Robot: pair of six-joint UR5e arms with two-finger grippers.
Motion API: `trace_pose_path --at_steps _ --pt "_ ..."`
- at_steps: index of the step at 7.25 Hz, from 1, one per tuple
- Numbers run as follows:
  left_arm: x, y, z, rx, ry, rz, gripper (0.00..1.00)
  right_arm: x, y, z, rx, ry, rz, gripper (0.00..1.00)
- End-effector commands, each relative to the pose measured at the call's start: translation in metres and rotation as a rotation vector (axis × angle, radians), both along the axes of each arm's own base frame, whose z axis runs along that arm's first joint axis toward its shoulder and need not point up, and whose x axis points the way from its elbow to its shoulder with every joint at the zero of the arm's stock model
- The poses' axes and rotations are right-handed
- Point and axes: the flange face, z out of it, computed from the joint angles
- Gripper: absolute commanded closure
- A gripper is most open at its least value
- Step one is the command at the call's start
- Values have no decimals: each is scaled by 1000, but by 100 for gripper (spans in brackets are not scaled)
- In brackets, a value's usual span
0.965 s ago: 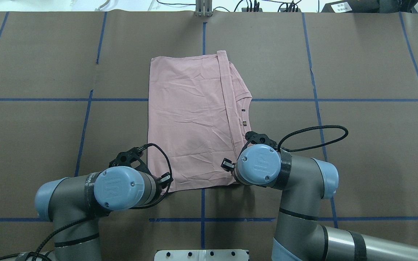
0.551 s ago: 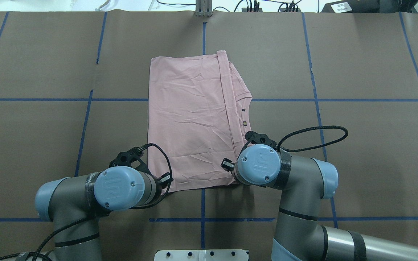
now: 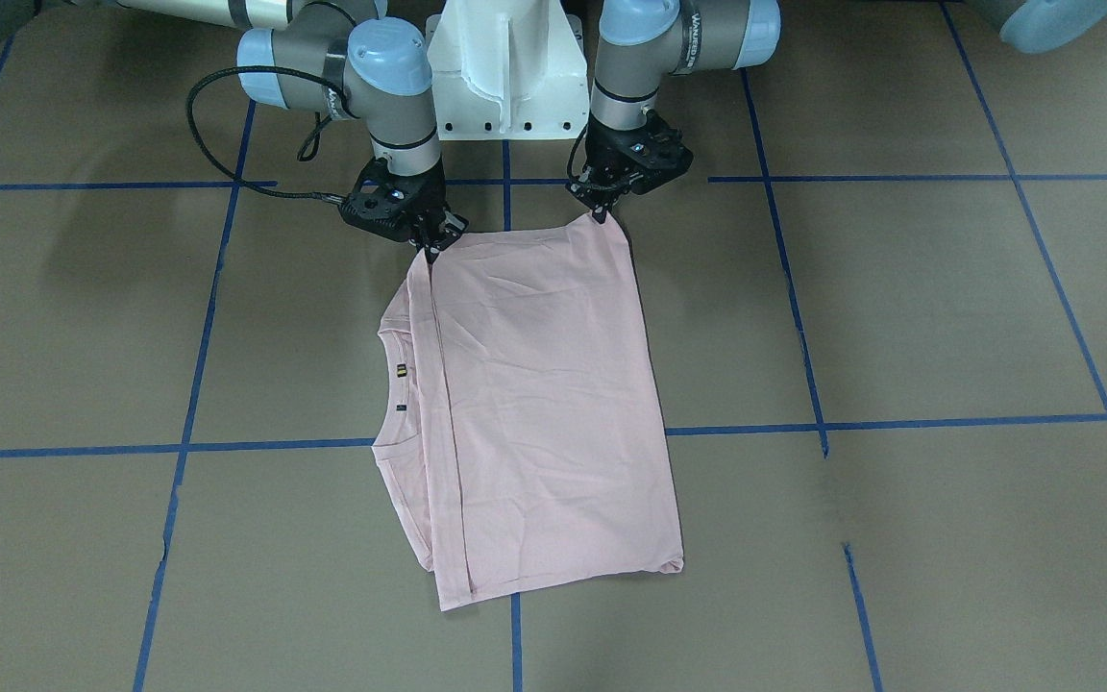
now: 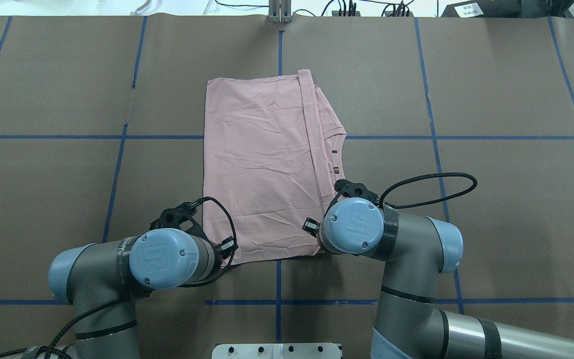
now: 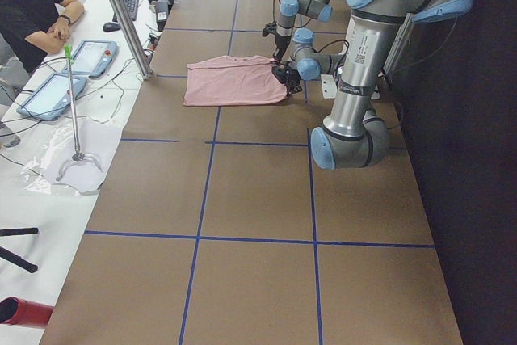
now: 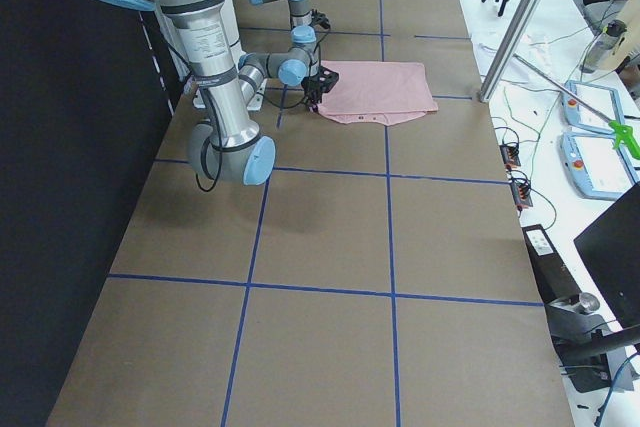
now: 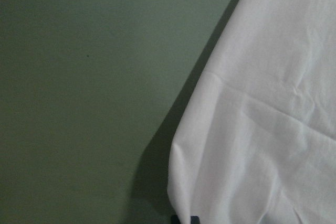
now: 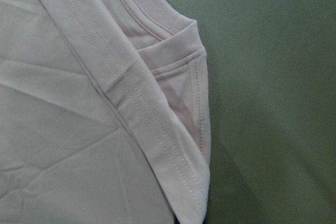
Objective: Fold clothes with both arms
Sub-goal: 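Grasp the near edge of the shirt with both grippers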
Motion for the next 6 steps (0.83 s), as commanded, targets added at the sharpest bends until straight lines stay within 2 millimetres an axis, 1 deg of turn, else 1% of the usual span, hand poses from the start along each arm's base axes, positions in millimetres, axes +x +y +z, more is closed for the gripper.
trace_pose_path --at_steps 1,2,3,4,5,6 --pt "0 0 -1 0 3 0 100 1 -4 -6 5 -14 6 100" --pt "-3 0 -4 2 10 1 100 4 -5 -10 8 -23 8 100" --pt "-15 1 -16 9 35 1 100 10 -4 -16 12 -37 -3 100" --pt "-21 6 -20 12 47 5 100 17 -1 -21 13 -53 -9 100" --pt "-30 14 -24 10 40 15 100 25 2 -27 18 -69 -7 100" --pt "-37 27 -33 5 25 34 100 27 14 -37 27 -93 -22 100"
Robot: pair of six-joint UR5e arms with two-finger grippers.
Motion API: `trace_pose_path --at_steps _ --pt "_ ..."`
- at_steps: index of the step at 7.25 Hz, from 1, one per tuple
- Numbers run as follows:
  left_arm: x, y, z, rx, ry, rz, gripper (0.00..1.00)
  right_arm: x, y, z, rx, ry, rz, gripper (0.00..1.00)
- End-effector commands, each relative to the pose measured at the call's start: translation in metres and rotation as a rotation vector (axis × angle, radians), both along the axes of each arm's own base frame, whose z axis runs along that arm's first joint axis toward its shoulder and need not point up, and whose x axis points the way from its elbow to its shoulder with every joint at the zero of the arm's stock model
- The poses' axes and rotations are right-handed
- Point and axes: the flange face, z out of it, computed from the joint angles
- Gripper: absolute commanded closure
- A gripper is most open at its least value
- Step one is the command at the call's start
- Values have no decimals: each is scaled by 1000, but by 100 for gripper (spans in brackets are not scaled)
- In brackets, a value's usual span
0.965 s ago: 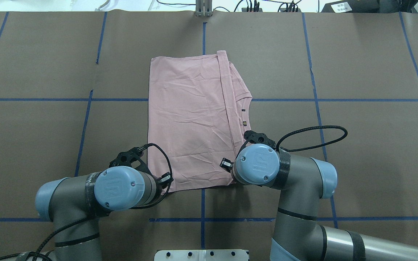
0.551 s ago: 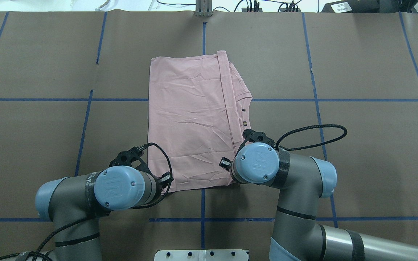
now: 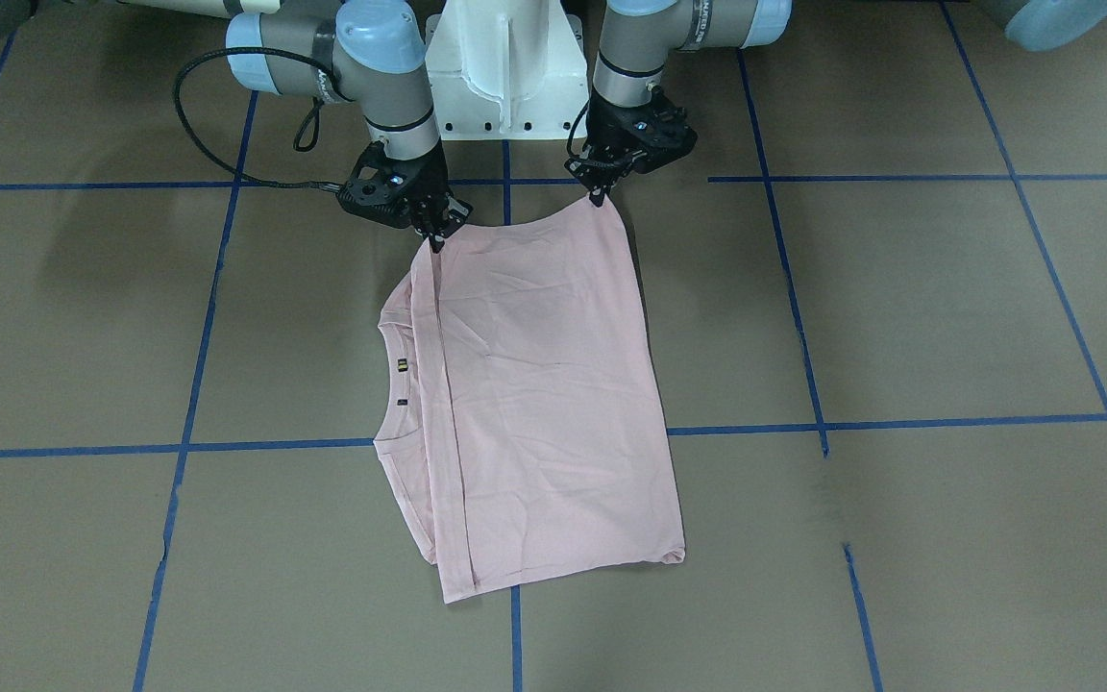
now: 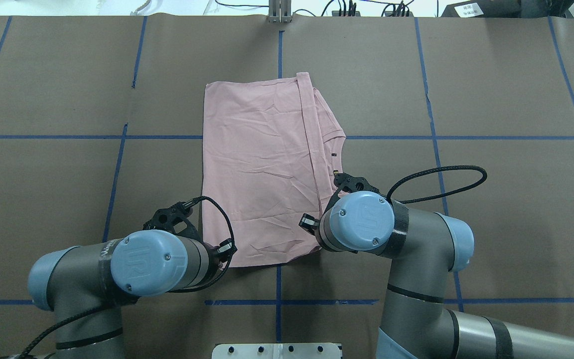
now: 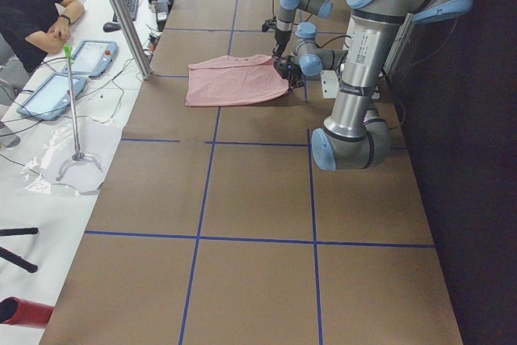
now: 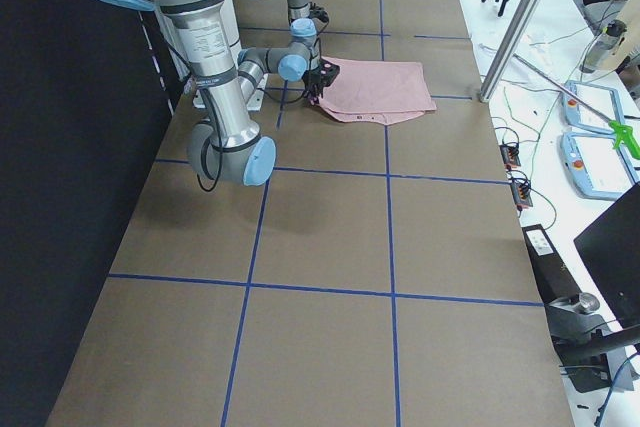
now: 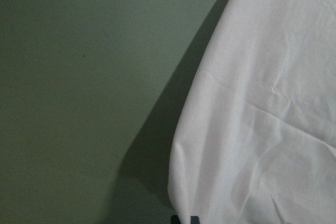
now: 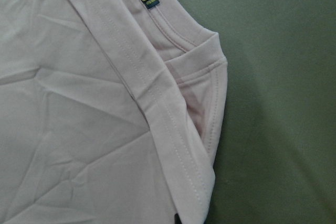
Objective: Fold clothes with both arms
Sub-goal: 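Lift the near edge with both grippers and fold it over toward the far edge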
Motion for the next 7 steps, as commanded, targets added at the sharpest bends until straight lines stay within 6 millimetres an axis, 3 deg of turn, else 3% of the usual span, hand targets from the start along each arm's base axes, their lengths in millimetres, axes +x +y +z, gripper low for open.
trace_pose_path --at_steps 1,2,4,7 --pt "-11 32 -14 -4 -18 52 100 10 30 -14 14 -41 -35 100" --pt "-12 45 -19 -2 -6 75 100 19 54 -17 20 -61 -63 100" --pt "-20 50 -35 3 30 85 100 13 71 -21 26 -72 -91 100" --pt "-52 -16 -35 60 10 -8 100 52 -2 -28 79 -103 23 100"
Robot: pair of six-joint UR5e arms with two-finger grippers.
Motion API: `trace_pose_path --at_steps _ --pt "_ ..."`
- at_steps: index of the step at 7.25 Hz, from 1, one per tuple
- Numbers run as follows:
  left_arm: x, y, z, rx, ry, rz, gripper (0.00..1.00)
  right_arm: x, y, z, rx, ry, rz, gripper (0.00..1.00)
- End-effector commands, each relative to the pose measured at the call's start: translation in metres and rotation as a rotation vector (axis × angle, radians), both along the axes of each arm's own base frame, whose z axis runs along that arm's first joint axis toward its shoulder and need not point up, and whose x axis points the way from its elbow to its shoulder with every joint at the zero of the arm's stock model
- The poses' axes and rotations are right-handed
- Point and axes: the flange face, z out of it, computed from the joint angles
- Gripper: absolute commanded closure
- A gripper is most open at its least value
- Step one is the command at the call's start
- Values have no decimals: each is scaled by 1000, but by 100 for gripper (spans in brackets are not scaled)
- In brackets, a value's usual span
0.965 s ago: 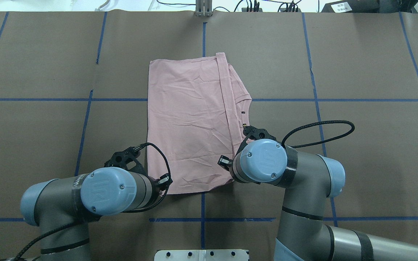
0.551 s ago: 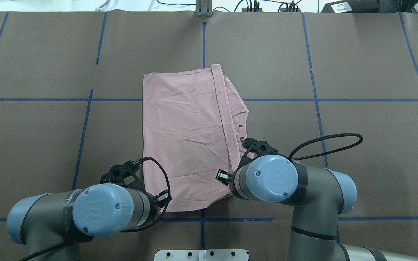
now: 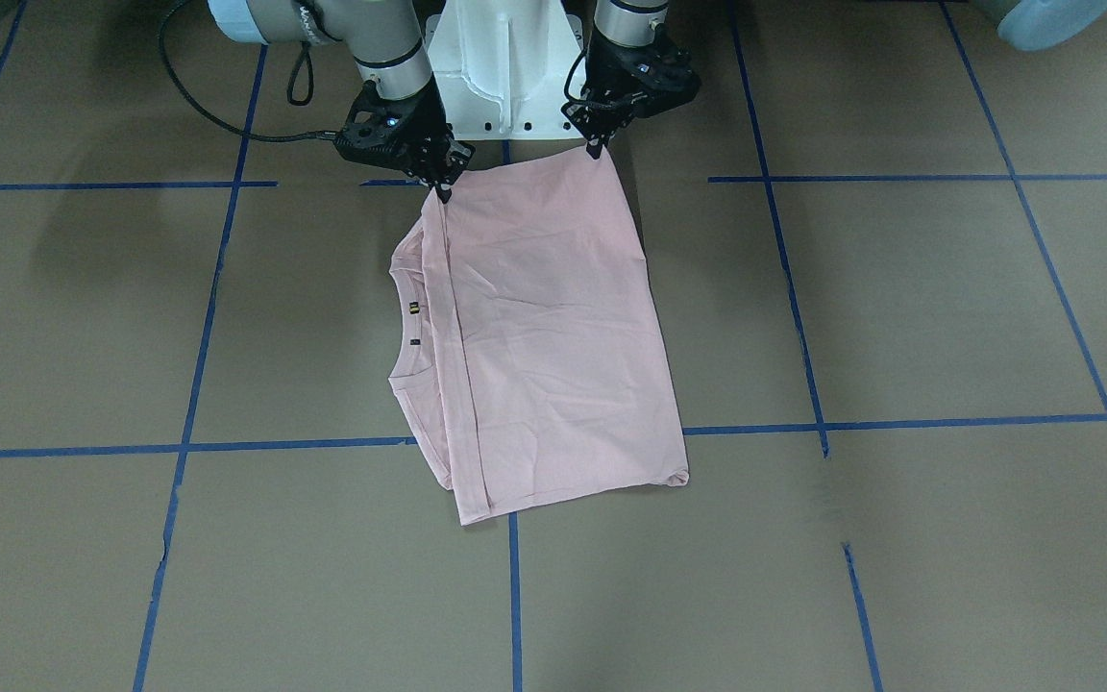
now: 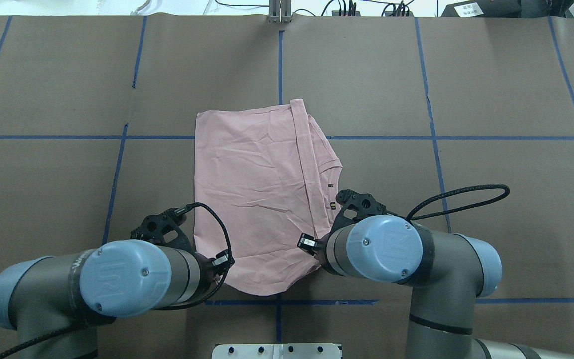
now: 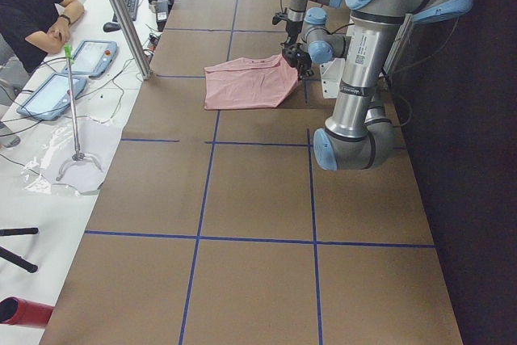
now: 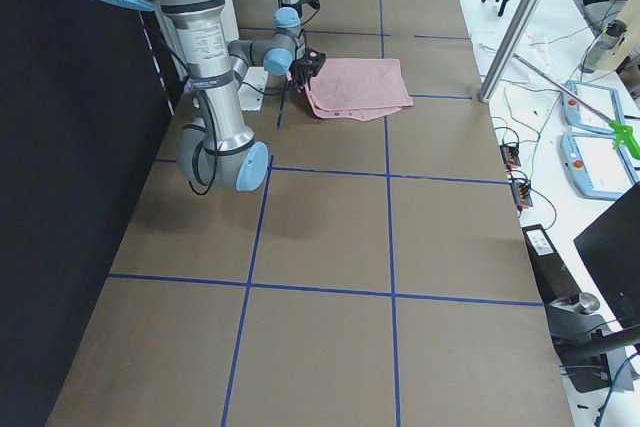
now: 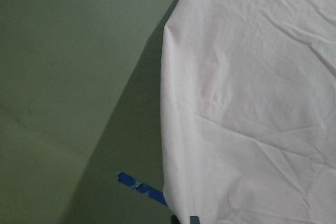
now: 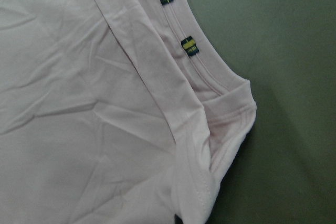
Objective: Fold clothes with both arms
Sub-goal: 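Lift the near edge with both grippers and fold it over toward the far edge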
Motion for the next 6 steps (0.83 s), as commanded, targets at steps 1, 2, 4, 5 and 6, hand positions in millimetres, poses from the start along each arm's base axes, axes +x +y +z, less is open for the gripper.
trace_pose_path --at_steps 1,2,4,5,6 --pt "-3 -40 15 35 -42 -41 100 13 -41 4 39 -25 53 100" --pt "7 -48 21 40 -25 -49 100 1 -52 16 40 -16 61 100" --pt "9 -66 28 45 -22 -75 100 -11 -74 23 58 -54 87 100" --pt "0 -81 26 71 -15 -89 100 -9 -95 15 67 -72 118 100" --pt "-11 -105 22 135 -5 -94 100 -17 -131 -2 70 -71 162 100"
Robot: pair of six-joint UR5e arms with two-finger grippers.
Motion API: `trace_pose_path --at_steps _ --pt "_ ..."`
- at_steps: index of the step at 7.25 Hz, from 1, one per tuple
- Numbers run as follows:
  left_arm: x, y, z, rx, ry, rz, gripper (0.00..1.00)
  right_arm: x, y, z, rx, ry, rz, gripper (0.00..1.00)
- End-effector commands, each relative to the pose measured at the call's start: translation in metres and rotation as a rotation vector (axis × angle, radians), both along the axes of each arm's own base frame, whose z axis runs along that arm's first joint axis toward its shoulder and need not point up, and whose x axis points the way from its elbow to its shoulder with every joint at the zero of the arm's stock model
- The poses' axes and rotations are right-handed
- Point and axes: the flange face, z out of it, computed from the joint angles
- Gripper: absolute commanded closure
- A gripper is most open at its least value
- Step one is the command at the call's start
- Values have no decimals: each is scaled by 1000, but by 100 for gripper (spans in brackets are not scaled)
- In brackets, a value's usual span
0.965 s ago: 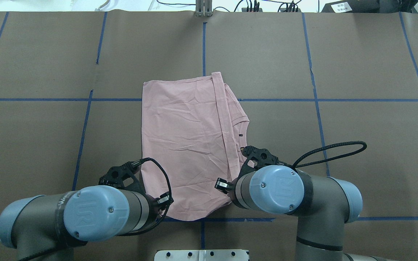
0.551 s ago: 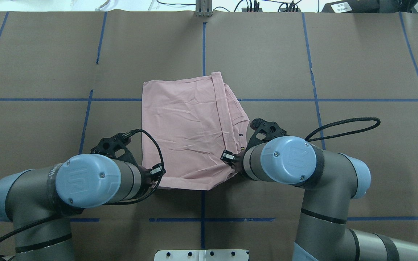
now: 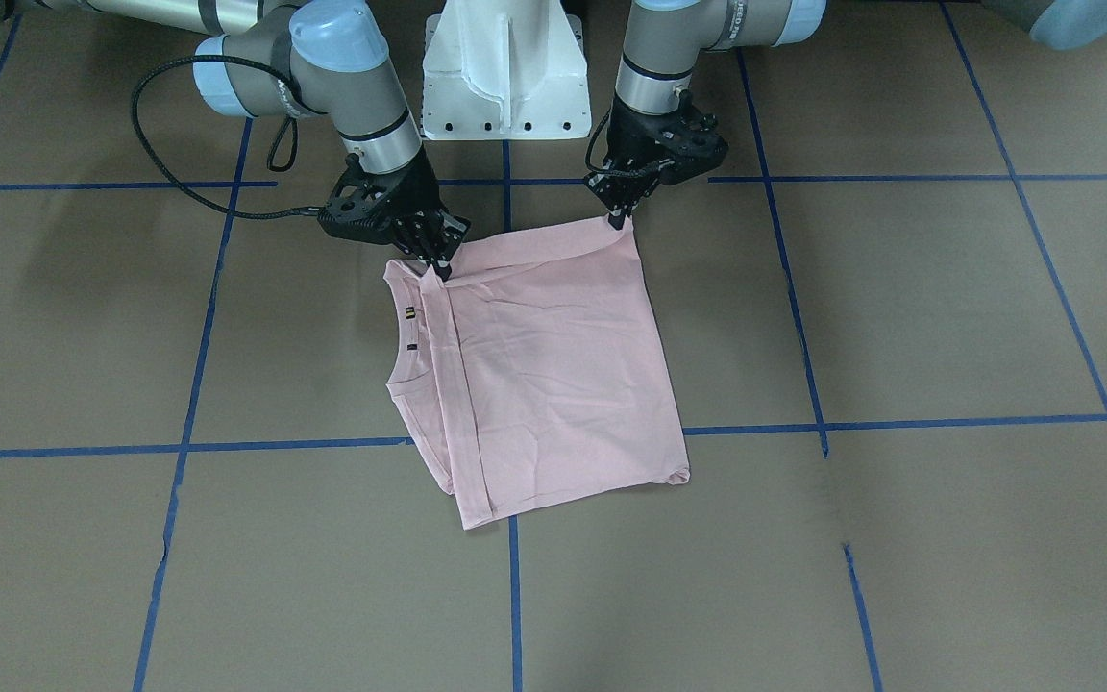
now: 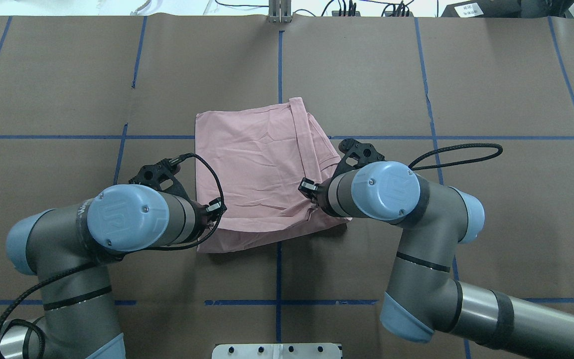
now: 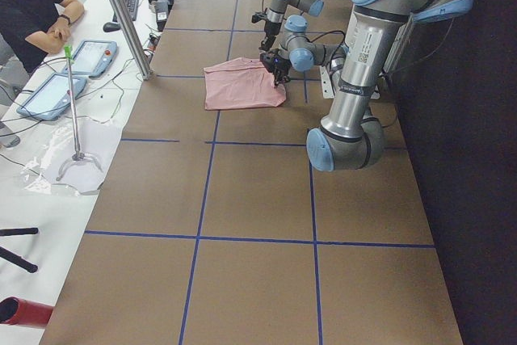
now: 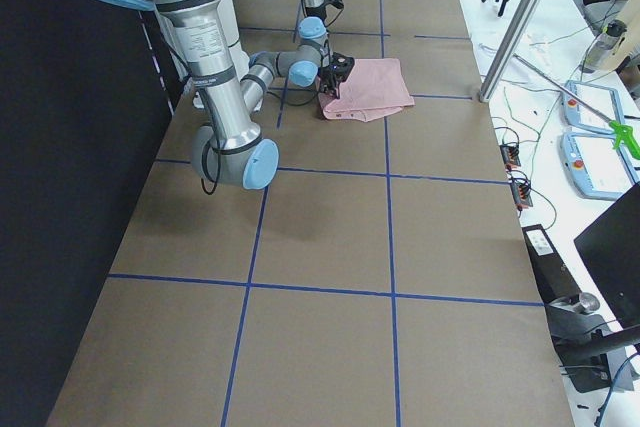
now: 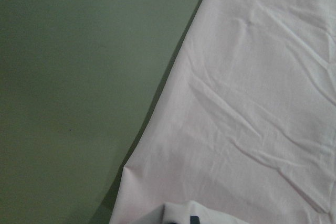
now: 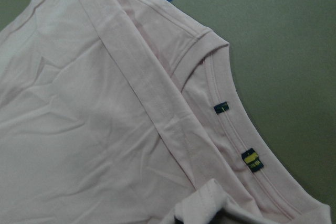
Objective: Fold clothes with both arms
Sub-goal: 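Lift the near edge with both grippers and fold it over toward the far edge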
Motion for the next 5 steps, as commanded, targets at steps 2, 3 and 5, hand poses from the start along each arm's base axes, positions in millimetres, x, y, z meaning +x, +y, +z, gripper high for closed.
trace_pose_path --at_steps 2,3,5 --pt "-1 -126 24 122 -3 -100 100 -27 -141 -29 47 -33 139 100" --pt "-1 -185 42 169 -13 -142 100 -44 -201 -33 54 -27 180 100" --pt "-27 -267 89 251 -68 -179 0 -31 -264 -34 46 22 239 21"
